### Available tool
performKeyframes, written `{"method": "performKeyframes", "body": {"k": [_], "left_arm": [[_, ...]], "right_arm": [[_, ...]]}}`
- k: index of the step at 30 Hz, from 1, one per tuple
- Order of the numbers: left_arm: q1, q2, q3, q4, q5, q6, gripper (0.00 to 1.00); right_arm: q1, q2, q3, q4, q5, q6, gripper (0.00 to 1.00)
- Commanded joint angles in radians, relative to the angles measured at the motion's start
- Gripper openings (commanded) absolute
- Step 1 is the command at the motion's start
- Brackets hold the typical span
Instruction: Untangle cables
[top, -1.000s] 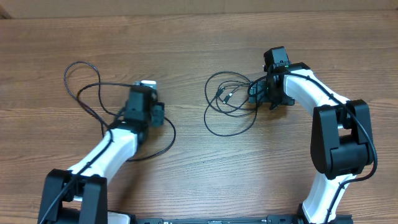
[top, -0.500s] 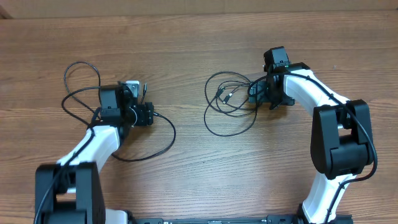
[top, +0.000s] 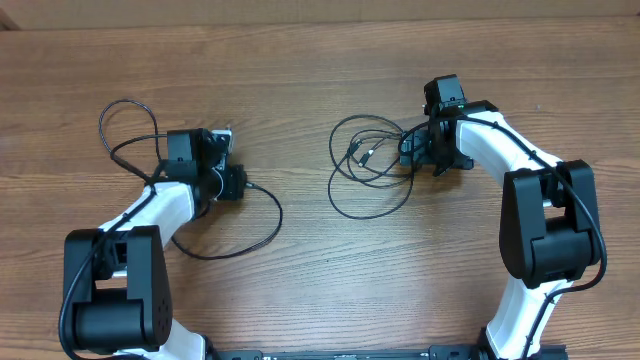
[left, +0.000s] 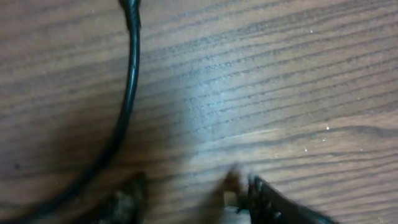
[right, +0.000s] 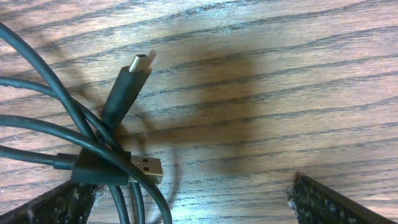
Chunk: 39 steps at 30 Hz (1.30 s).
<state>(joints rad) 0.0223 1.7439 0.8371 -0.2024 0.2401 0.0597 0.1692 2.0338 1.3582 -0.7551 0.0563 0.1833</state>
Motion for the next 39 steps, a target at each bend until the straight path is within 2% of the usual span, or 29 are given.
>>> {"method": "performKeyframes", "body": {"k": [1, 4, 6, 8, 10, 11, 12, 13, 17, 20, 23, 25, 27, 33, 37, 39], "left_arm": [[0.003, 0.04, 0.026, -0.163, 0.028, -0.016, 0.44], [0.003, 0.04, 0.07, -0.301, 0.041, -0.041, 0.46], [0.003, 0.04, 0.09, -0.376, 0.046, -0.064, 0.54], [0.003, 0.04, 0.108, -0.441, 0.053, -0.082, 0.69], [0.003, 0.04, 0.135, -0.502, 0.051, -0.082, 0.94], [0.003, 0.04, 0.155, -0.529, 0.047, -0.082, 0.99], [0.003, 0.04, 0.174, -0.551, 0.048, -0.083, 1.0], [0.003, 0.04, 0.198, -0.578, 0.052, -0.09, 1.0], [-0.01, 0.04, 0.286, -0.677, 0.081, -0.158, 0.84], [-0.041, 0.04, 0.296, -0.727, 0.082, -0.214, 0.84], [-0.09, 0.04, 0.293, -0.765, 0.06, -0.193, 0.81], [-0.131, 0.04, 0.292, -0.785, 0.06, -0.136, 0.73], [-0.171, 0.04, 0.291, -0.804, 0.059, -0.101, 0.69], [-0.28, 0.041, 0.276, -0.812, 0.002, -0.138, 0.66], [-0.338, 0.041, 0.235, -0.779, -0.068, -0.153, 0.5], [-0.36, 0.041, 0.209, -0.756, -0.109, -0.153, 0.47]], "right_arm": [[0.0, 0.026, -0.016, 0.003, -0.017, 0.003, 1.0], [0.0, 0.026, -0.016, 0.003, -0.017, 0.003, 1.0], [0.0, 0.026, -0.016, 0.003, -0.017, 0.003, 1.0], [0.0, 0.026, -0.016, 0.003, -0.017, 0.003, 1.0], [0.0, 0.026, -0.016, 0.003, -0.017, 0.003, 1.0], [0.0, 0.026, -0.016, 0.003, -0.017, 0.003, 1.0], [0.0, 0.026, -0.016, 0.003, -0.017, 0.003, 1.0], [0.0, 0.026, -0.016, 0.003, -0.017, 0.003, 1.0], [0.0, 0.026, -0.016, 0.003, -0.017, 0.003, 1.0], [0.0, 0.026, -0.016, 0.003, -0.017, 0.003, 1.0], [0.0, 0.026, -0.016, 0.003, -0.017, 0.003, 1.0], [0.0, 0.026, -0.016, 0.003, -0.017, 0.003, 1.0], [0.0, 0.026, -0.016, 0.003, -0.017, 0.003, 1.0], [0.0, 0.026, -0.016, 0.003, -0.017, 0.003, 1.0], [0.0, 0.026, -0.016, 0.003, -0.017, 0.003, 1.0], [0.0, 0.026, -0.016, 0.003, -0.017, 0.003, 1.0]]}}
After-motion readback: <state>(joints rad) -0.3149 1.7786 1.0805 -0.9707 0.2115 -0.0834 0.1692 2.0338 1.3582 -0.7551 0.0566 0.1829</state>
